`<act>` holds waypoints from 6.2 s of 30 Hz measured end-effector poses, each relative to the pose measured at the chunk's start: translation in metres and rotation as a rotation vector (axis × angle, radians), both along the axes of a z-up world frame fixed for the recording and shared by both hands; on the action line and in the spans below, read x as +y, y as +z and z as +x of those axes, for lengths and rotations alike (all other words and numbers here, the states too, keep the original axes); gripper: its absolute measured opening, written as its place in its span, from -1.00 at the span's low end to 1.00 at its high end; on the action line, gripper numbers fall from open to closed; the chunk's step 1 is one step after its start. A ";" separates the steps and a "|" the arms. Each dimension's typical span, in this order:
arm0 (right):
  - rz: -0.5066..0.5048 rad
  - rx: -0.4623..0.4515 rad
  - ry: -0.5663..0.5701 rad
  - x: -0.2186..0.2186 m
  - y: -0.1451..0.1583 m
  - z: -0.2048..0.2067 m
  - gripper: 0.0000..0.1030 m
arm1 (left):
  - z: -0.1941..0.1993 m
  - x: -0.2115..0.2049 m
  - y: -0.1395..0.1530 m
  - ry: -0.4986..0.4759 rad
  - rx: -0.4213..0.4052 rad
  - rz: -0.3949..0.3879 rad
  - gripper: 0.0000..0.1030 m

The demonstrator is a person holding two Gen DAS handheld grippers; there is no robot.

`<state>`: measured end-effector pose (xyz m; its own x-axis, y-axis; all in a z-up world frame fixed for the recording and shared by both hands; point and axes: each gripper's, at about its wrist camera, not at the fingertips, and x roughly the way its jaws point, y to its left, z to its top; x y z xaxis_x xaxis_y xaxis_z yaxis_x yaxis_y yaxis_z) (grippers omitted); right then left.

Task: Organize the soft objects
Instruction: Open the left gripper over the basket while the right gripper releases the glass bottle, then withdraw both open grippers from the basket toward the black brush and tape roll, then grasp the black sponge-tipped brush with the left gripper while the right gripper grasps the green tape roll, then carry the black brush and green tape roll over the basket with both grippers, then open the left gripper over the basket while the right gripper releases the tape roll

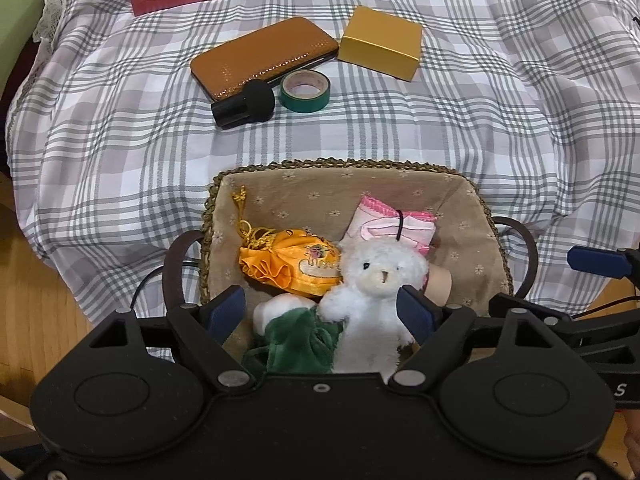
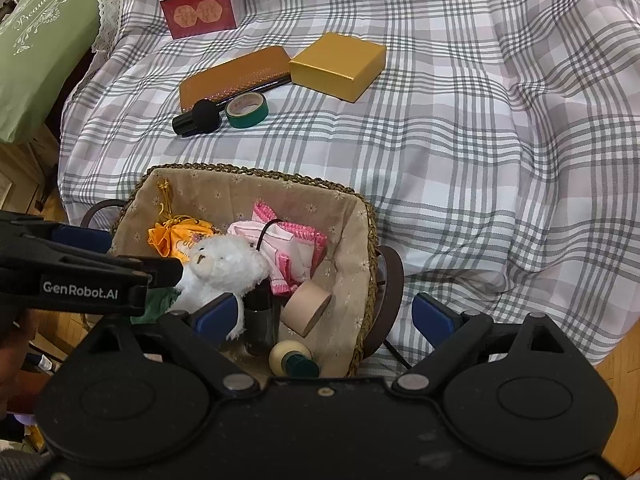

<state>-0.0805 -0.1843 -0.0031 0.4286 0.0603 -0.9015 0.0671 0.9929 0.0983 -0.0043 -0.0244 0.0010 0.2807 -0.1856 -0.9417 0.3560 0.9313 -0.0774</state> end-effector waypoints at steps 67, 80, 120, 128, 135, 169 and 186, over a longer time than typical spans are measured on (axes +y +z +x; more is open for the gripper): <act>-0.101 -0.077 0.120 0.042 -0.031 0.144 0.66 | 0.153 0.016 -0.047 0.277 -0.031 -0.126 0.05; -0.084 -0.110 0.172 0.063 -0.045 0.182 0.63 | 0.149 0.050 -0.019 0.304 -0.123 -0.121 0.05; -0.076 -0.155 -0.052 -0.006 -0.012 0.115 -0.12 | 0.070 0.015 0.012 0.149 -0.103 -0.083 0.05; -0.073 -0.174 -0.093 -0.020 0.004 0.063 -0.12 | 0.034 -0.001 0.017 0.067 -0.095 -0.076 0.05; -0.058 -0.169 -0.087 -0.016 0.011 0.032 -0.11 | 0.008 -0.007 0.014 0.016 -0.069 -0.063 0.05; -0.031 -0.097 0.037 0.018 0.022 -0.032 -0.11 | -0.018 0.013 0.010 0.033 -0.028 -0.092 0.05; -0.018 -0.094 0.041 0.019 0.022 -0.016 -0.11 | 0.009 0.005 0.009 0.051 -0.070 -0.062 0.34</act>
